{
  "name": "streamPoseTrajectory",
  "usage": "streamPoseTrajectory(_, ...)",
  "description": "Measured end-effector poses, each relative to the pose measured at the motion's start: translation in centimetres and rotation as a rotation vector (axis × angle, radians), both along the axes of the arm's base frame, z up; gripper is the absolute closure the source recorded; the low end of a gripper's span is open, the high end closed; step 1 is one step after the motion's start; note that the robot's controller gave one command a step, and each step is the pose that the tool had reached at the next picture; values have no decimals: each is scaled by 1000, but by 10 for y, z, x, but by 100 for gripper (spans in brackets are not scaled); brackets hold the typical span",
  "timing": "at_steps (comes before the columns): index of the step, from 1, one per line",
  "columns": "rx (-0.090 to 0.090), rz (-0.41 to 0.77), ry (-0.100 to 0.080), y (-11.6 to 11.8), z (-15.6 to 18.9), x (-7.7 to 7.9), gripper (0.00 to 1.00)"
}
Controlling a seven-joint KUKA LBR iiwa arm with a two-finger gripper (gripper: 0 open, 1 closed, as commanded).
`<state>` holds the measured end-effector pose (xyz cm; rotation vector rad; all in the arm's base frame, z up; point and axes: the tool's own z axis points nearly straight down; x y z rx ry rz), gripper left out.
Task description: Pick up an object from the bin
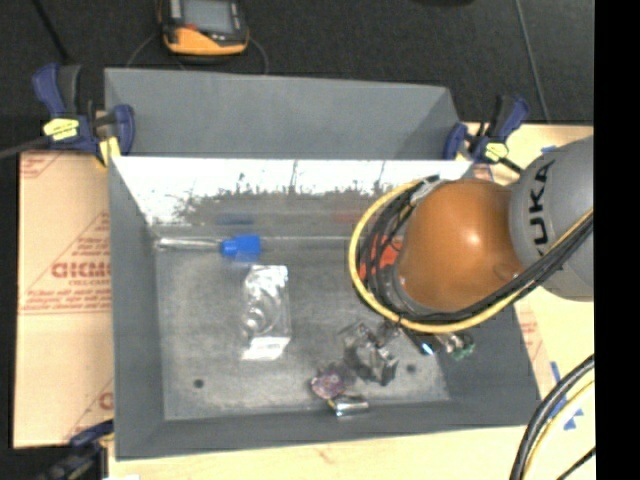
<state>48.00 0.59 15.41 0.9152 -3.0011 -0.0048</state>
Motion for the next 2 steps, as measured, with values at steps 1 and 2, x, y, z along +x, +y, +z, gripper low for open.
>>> streamPoseTrajectory(1,-1,-24,-6,-32,-7,-4,100)
streamPoseTrajectory(2,-1,-23,-6,-31,-7,-4,0)
